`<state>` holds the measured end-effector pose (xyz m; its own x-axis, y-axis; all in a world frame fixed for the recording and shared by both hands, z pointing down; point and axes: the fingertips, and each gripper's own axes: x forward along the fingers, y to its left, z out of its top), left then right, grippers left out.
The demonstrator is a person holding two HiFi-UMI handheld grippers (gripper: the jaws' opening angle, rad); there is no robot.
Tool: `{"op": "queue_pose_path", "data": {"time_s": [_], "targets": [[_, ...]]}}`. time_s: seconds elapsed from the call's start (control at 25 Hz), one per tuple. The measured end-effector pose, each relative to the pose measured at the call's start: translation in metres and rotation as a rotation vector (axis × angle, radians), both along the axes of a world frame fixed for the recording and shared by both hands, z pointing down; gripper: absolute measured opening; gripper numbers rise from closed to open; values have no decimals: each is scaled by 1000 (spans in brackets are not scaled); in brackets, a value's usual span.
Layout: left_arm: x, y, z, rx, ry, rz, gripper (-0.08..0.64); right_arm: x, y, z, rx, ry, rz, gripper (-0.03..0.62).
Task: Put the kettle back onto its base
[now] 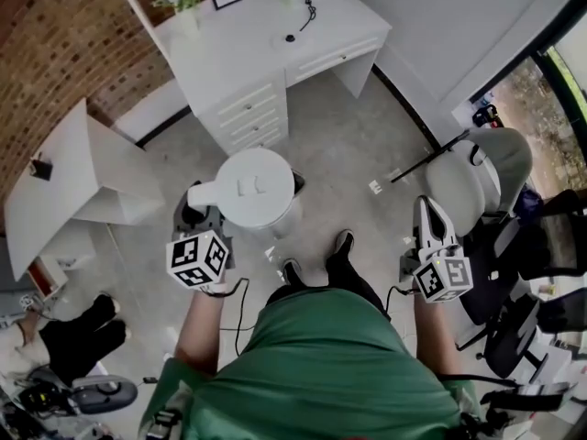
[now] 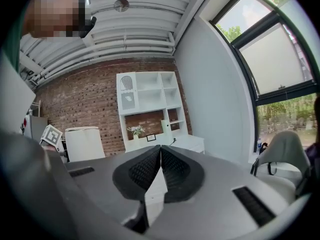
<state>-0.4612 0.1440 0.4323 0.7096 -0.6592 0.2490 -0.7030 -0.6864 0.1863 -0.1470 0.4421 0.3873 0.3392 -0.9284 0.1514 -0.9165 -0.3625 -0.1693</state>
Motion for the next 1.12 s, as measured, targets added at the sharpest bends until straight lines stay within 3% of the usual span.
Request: {"op": "queue_pose_path", "data": {"time_s": [0.32, 0.6, 1.12], "targets": [[38, -16, -5, -6, -23, -49, 164, 51, -49, 15, 25, -57, -70, 22], [86, -32, -21, 24, -30, -149, 164, 131, -89, 15, 61, -86, -143, 22], [165, -49, -23, -15, 13, -261, 164, 237, -115, 7, 80, -63, -204, 22]]}}
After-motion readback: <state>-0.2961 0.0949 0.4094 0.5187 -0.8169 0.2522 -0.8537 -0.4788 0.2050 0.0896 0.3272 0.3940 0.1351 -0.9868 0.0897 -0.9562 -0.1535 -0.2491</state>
